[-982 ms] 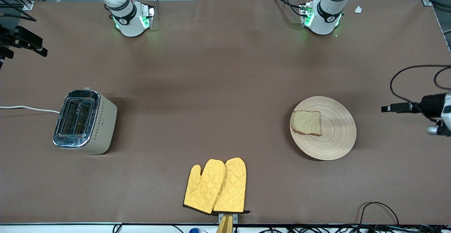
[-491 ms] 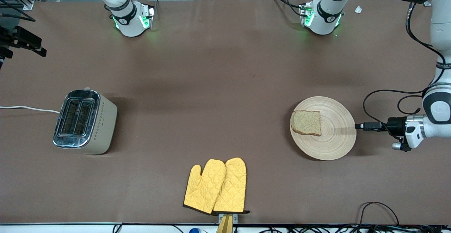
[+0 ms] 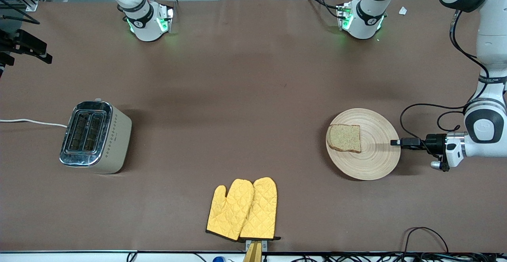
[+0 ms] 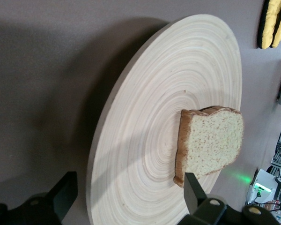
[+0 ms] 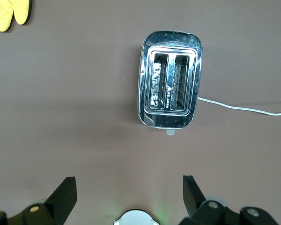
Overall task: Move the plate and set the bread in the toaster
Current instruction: 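Grip the wooden plate's rim with the left gripper, then slide the plate toward the toaster with the left gripper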
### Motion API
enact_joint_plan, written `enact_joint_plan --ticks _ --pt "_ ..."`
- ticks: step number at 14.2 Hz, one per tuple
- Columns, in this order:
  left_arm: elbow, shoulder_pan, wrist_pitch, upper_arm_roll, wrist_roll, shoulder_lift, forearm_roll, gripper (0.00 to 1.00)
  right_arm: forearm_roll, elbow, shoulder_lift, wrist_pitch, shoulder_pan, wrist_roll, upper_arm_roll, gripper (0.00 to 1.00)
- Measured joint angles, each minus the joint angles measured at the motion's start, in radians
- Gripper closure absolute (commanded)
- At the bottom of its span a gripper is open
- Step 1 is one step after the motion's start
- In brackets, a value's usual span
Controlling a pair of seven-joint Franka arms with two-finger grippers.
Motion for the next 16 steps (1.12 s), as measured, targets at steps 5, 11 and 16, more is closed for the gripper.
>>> enact_joint_plan --ticks 5,11,16 --pt "0.004 -0.004 0.001 -0.001 0.002 0.004 -0.023 0.41 0.0 0.0 0.0 0.0 0.0 0.0 0.0 0.0" --pt "0.004 -0.001 0.005 -0.001 0.004 0.004 -0.023 0.91 0.0 0.0 0.0 0.0 0.0 0.0 0.0 0.0" --pt "0.009 0.004 -0.013 -0.004 0.043 0.001 -0.037 1.0 0.0 0.0 0.0 0.0 0.0 0.0 -0.001 0.0"
